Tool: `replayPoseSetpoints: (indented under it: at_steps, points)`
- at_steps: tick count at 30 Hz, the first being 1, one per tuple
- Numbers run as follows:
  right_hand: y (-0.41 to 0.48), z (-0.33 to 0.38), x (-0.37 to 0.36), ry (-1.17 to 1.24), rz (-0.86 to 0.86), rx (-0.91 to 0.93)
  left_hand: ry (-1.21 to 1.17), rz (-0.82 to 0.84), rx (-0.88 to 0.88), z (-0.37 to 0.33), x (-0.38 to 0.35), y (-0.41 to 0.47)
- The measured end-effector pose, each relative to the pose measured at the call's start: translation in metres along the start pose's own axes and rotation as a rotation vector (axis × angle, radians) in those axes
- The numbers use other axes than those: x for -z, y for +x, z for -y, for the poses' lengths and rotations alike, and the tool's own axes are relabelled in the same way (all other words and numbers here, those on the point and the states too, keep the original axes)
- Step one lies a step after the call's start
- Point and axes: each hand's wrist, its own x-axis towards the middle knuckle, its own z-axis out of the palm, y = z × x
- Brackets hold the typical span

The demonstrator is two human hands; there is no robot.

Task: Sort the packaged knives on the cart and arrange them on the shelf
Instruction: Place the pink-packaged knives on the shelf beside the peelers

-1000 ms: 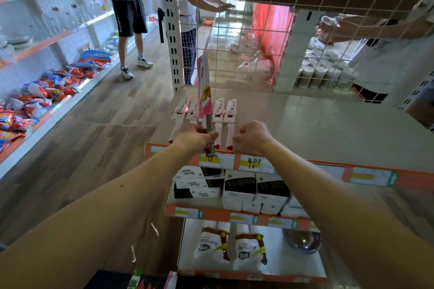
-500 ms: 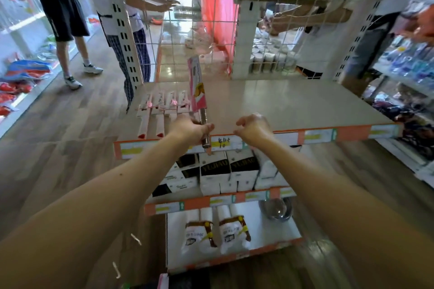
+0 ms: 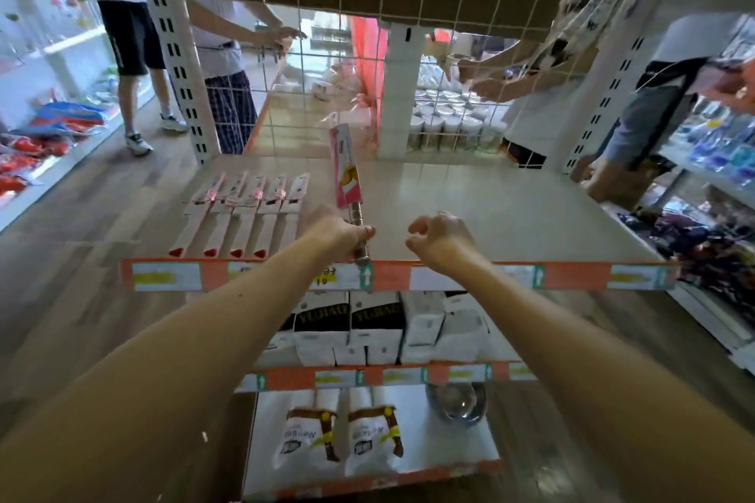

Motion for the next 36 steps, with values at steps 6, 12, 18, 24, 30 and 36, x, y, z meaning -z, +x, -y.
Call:
replayPoseSetpoints:
  at_steps: [6, 12, 18, 24, 30, 36]
  points:
    - [0.019, -0.024, -0.002, -0.007, 0.051, 0.047, 0.161, -0.052, 0.012, -0.001, -0.014, 0.020]
    - [0.030, -0.029, 0.004, 0.010, 0.065, 0.065, 0.220, -0.055, 0.011, -0.006, -0.025, 0.025]
    - [0.032, -0.046, 0.013, -0.020, 0.052, 0.058, 0.234, -0.014, 0.003, -0.015, -0.044, 0.028]
    - [0.032, -0.064, 0.024, -0.019, 0.034, 0.030, 0.231, 0.010, -0.013, -0.032, -0.073, 0.026]
    - [0.038, -0.091, 0.038, -0.052, 0.002, -0.013, 0.186, 0.011, -0.015, -0.052, -0.113, 0.028]
    - [0.040, -0.121, 0.048, -0.063, 0.017, -0.098, 0.247, 0.017, -0.061, -0.064, -0.139, 0.027]
